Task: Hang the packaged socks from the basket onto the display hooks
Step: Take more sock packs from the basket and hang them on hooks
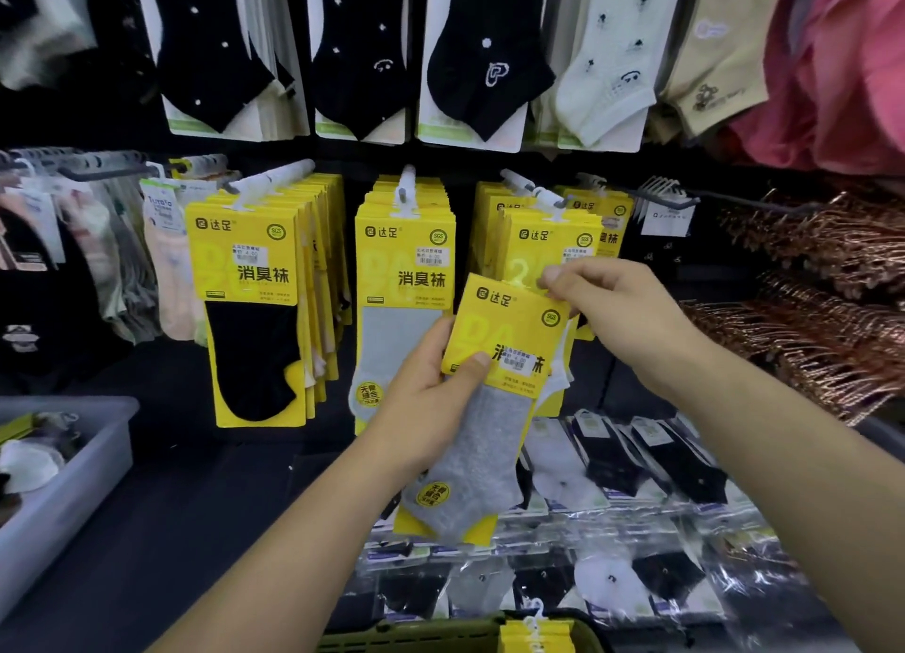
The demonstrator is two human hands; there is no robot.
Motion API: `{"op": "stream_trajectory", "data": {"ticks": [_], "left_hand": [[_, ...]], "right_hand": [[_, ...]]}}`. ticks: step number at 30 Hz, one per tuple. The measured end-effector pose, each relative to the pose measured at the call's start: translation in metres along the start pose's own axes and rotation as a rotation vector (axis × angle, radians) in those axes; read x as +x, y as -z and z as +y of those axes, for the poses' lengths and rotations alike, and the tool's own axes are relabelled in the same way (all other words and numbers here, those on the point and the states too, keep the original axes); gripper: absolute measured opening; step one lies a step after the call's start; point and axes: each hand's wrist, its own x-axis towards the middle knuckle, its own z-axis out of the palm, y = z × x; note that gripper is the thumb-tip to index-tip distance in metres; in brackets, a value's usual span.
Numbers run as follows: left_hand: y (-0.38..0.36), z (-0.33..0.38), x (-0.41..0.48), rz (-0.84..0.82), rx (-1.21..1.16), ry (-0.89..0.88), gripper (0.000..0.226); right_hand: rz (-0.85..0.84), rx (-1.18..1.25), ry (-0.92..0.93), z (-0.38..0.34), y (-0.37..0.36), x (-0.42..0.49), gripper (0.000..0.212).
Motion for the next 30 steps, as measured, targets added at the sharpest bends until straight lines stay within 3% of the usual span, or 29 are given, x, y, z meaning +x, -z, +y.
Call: {"op": "stream_trajectory", "data": {"ticks": [8,15,23,30], "left_hand": [[-0.034,0.021,0.048,0.015,0.148,0.009,0.016],[-0.044,0.026,0.074,0.146,0.269,-0.009,0.019],[-0.042,0.021,0.071,0.213,0.381,-0.044,0.017],[-0.051,0.034,0.070,0.237,0.678,-0.004,0.048]], "right_hand": [[0.080,0.199,-0.125,0.016,0.021,0.002,0.022],[0.266,0.280,-0.059,0.014,0.019,0.018,0.015],[0.288,0.219,-0.028,0.014,0.011,0.033,0.016],[0.402,-0.021,0.035,0.032,0.009,0.035,0.027]]}}
